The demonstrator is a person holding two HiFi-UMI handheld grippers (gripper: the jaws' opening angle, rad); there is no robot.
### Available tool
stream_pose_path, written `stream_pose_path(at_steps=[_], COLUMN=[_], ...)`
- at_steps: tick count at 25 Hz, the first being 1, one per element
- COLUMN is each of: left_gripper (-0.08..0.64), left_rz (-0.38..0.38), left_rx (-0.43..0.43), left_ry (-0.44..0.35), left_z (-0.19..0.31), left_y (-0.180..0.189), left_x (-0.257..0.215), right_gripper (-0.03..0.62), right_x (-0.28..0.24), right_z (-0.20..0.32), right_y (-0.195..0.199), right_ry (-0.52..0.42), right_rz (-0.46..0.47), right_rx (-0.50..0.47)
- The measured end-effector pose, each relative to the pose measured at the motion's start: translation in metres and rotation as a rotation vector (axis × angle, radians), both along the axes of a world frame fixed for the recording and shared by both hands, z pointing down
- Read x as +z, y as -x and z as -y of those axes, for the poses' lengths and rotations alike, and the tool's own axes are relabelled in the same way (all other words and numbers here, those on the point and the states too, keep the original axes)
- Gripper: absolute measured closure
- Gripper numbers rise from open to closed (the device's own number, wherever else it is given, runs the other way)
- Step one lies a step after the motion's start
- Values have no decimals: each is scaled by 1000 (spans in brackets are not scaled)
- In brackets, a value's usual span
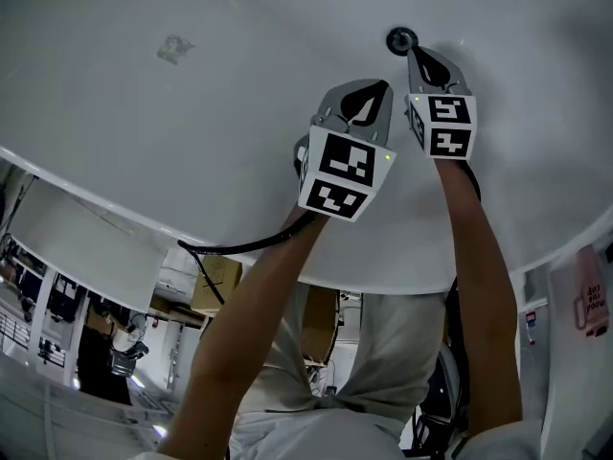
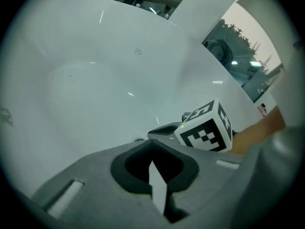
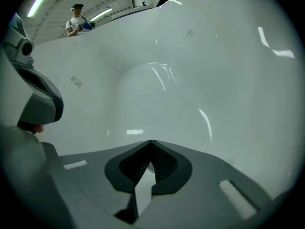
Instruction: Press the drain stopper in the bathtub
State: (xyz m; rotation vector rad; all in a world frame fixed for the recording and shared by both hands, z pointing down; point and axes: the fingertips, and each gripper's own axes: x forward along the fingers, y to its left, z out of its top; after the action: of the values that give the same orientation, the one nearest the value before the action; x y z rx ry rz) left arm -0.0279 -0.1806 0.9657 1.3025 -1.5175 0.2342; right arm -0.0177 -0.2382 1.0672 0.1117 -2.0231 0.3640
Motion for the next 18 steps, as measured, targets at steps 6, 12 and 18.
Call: stream_pose_path(at_steps=[6,12,18], left_gripper=[558,558,558], left_rz=[4,-1,-14], left_rx=[44,98,80], left_ry=[30,74,91], left_z=[-8,0,3], left_y=[-3,-10,-6], left_x=[26,56,73], right_gripper=[588,588,588], right_x=[36,67,85], right_z=[-10,-2,-5], right_y=[0,-12,-7], right_ry=[26,60,106], right_rz=[-64,-130,-179], right_rx=[-48,-51,-83])
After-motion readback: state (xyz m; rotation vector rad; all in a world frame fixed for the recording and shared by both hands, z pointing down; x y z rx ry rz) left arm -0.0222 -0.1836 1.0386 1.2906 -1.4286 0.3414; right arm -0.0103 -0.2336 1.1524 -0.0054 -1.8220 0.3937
